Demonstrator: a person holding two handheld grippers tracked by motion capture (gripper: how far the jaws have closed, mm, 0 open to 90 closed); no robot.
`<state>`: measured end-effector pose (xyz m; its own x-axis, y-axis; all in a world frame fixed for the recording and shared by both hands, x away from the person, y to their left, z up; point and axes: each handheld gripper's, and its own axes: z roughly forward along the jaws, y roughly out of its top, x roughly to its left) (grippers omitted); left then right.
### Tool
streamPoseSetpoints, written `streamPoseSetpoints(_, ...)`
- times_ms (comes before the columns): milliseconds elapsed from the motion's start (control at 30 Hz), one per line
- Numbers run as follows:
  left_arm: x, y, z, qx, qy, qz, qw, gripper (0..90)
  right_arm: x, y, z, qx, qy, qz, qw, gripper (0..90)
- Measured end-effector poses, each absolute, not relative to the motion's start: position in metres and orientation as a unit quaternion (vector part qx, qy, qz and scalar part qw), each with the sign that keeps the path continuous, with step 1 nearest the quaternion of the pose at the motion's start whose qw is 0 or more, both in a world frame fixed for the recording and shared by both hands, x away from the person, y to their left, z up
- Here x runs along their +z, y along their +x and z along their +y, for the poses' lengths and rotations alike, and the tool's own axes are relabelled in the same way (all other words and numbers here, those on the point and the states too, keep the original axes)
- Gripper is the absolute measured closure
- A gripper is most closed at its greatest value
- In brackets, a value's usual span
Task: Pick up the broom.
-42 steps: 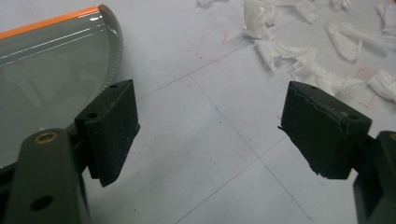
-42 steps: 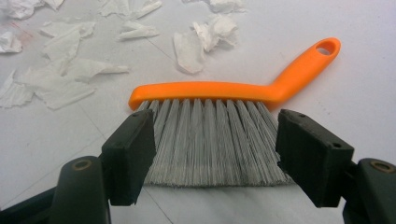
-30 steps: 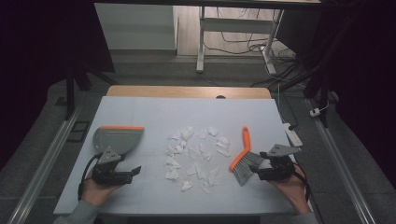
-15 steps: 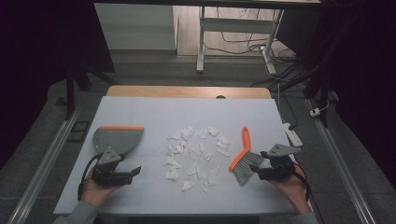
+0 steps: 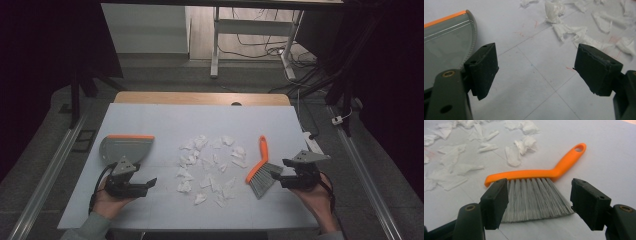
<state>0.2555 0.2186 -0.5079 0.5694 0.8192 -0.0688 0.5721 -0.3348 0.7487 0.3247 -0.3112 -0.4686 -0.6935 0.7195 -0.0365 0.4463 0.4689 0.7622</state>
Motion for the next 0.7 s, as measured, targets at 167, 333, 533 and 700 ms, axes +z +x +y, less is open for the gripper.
streamPoseSetpoints(167,-0.505,0.256,0.221,0.165,0.793,0.452,0.372,19.9,-0.465,0.330,-0.297,0.363,0.359,0.842,0.177,31.1)
streamPoseSetpoints(333,-0.499,0.266,0.223,0.162,0.791,0.459,0.371,20.0,-0.458,0.341,-0.288,0.332,0.376,0.850,0.164,30.4)
streamPoseSetpoints(533,-0.501,0.271,0.222,0.154,0.796,0.464,0.356,20.2,-0.438,0.358,-0.272,0.287,0.407,0.854,0.149,30.5)
streamPoseSetpoints(700,-0.500,0.268,0.219,0.165,0.800,0.456,0.354,20.3,-0.433,0.376,-0.263,0.258,0.461,0.841,0.122,31.5)
